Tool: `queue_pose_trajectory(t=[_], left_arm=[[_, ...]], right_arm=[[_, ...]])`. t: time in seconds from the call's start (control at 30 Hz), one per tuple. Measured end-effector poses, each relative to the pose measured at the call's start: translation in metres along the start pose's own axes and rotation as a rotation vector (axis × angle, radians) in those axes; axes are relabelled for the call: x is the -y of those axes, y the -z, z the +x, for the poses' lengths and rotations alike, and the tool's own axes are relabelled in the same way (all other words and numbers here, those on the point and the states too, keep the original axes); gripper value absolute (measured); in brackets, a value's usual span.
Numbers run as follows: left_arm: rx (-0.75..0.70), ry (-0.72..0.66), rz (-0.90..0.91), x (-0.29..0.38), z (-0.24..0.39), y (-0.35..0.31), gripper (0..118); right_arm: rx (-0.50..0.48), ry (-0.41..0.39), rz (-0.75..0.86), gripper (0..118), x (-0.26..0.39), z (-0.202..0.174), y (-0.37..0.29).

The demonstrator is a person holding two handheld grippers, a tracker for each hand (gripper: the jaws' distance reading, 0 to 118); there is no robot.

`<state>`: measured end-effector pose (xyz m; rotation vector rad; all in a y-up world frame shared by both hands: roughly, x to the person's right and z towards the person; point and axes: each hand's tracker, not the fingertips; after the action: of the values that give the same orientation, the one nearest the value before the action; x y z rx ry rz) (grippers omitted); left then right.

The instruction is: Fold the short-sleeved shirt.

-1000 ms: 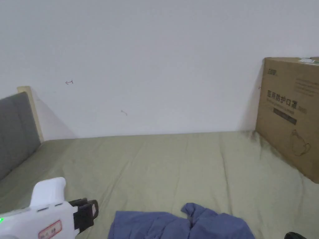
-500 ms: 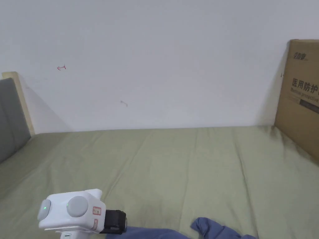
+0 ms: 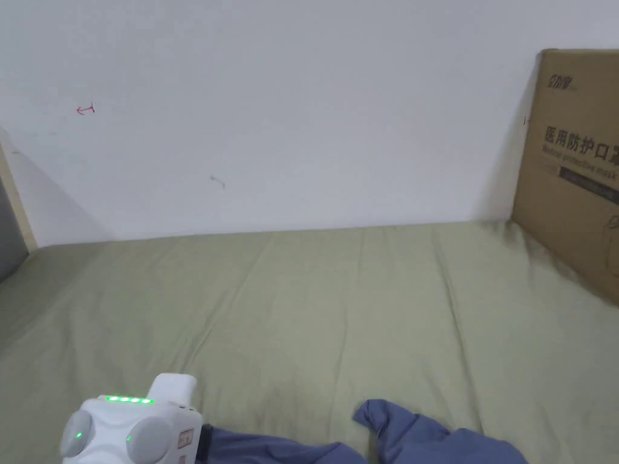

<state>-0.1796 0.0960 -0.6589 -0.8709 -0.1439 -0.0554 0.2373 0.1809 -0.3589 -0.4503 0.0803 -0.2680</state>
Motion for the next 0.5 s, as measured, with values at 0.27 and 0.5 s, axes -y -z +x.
queue_pose_trajectory(t=[0.27,0.5], left_arm=[[0.049,-0.090,0.009,0.002,-0.024,-0.037,3],[0.063,-0.001,0.003,0.009,-0.023,-0.044,3]], right_arm=[[0.000,-0.026,-0.234,4,-0.125,0.021,0.117],[0.001,0.201,-0.772,118,-0.136,0.028,0.297]])
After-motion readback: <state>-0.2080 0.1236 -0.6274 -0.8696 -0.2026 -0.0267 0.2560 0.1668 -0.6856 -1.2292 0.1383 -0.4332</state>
